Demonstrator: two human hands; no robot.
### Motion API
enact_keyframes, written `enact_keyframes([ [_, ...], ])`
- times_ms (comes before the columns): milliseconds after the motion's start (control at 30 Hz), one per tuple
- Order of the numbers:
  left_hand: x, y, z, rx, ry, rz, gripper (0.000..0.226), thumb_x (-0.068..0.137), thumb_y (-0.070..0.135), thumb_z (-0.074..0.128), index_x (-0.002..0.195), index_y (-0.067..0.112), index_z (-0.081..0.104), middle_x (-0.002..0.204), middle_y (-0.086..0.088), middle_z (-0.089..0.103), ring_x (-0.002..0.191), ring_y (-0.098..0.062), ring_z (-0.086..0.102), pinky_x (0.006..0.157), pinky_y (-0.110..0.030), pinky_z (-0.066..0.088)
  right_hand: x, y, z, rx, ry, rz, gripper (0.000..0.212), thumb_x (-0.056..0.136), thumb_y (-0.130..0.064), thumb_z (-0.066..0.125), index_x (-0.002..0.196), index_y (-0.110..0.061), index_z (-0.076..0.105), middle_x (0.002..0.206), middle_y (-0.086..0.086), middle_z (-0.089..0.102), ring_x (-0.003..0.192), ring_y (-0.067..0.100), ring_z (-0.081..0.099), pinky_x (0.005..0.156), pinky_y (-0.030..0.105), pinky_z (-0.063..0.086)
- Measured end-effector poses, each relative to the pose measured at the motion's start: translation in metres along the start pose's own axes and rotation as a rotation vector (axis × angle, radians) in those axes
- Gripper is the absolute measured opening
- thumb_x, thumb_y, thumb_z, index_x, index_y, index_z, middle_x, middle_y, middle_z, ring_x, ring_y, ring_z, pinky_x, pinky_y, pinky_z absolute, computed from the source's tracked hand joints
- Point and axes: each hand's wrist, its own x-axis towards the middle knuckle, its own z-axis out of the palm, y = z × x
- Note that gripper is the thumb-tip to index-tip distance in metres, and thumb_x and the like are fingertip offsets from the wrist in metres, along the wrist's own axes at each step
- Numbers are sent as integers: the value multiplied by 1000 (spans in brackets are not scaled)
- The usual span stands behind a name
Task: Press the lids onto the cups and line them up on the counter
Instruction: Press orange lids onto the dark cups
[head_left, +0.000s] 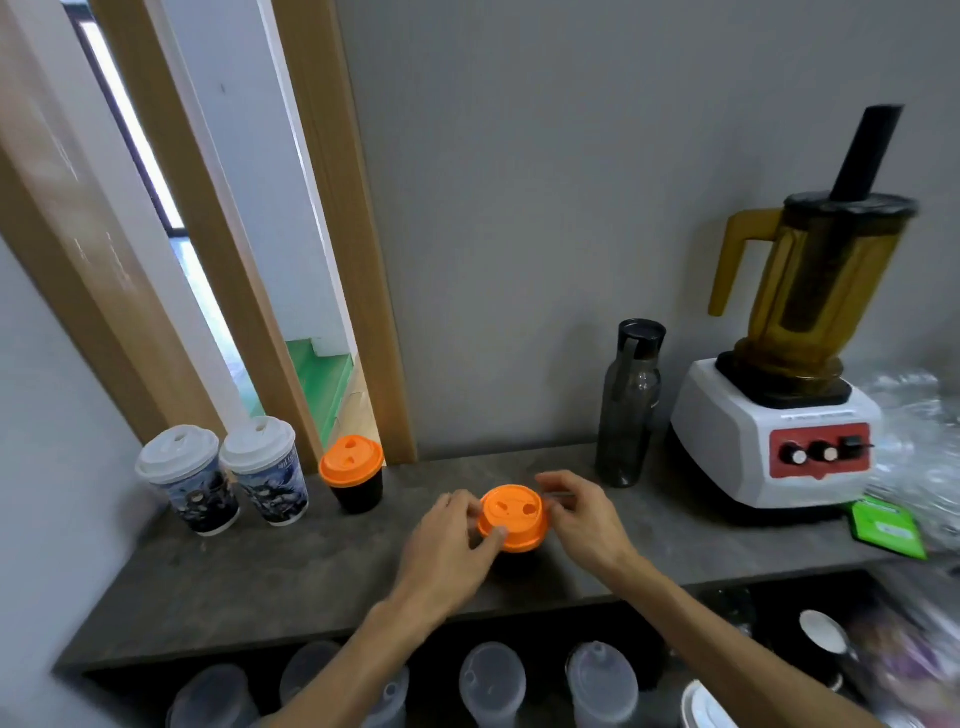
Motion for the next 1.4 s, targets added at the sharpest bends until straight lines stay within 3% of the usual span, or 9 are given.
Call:
enact_keyframes([
  [100,0,-3,-3,55,61,23,12,92,39,63,86,33,55,91,13,56,83,-5,57,73,-24,48,10,-1,0,-27,34,40,8,93,-19,68,97,-18,74,87,-6,71,81,8,65,81,28,54],
  [133,3,-4,-4,19,54,46,9,92,36,65,94,33,57,100,14,55,93,-4,57,80,-23,48,13,-3,0,-24,32,48,8,93,-23,69,89,-18,74,80,-6,72,77,11,67,78,31,56],
  [267,9,-5,-9,-51,-152,86,62,92,40,66,146,29,38,144,18,35,134,0,32,110,-22,28,22,-9,-1,41,-47,53,17,95,-25,68,84,-15,75,75,-2,74,72,14,72,78,41,61],
  [433,3,1,-1,152,-50,125,62,88,53,63,140,26,46,137,8,48,124,-8,42,107,-28,35,12,-17,-11,20,-188,-61,25,90,-14,60,110,-19,75,106,-4,75,99,9,70,97,36,55],
  [600,-8,14,-4,402,13,209,45,101,45,41,141,24,45,129,6,49,114,-11,44,100,-26,33,-8,-16,-16,-483,-358,-333,76,79,-58,69,145,-28,44,144,-4,49,129,18,48,108,38,42],
  [833,-12,-9,-6,307,-73,190,71,98,57,42,156,23,18,148,7,43,134,-8,38,114,-29,23,-22,-15,-5,-585,-230,-381,85,85,-66,63,153,-29,30,153,-9,40,134,13,38,110,32,32],
  [1100,0,-27,-19,191,-139,212,61,102,48,38,157,30,15,159,10,28,145,-5,20,117,-25,11,-30,-28,18,-513,-143,-279,88,84,-63,67,154,-26,28,148,-7,38,130,11,36,105,25,35],
  [1200,-5,-36,-13,219,-45,226,52,102,49,37,149,27,37,151,8,40,138,-7,35,114,-27,25,-33,-31,23,-492,-127,-248,89,83,-61,69,154,-26,29,148,-6,38,131,11,36,106,24,35],
  [1400,-2,-43,-10,385,81,358,43,100,45,36,121,20,63,99,2,58,87,-14,54,75,-27,43,-38,-32,27,-503,-80,-230,89,84,-59,70,155,-24,29,149,-7,38,133,11,35,107,23,32],
])
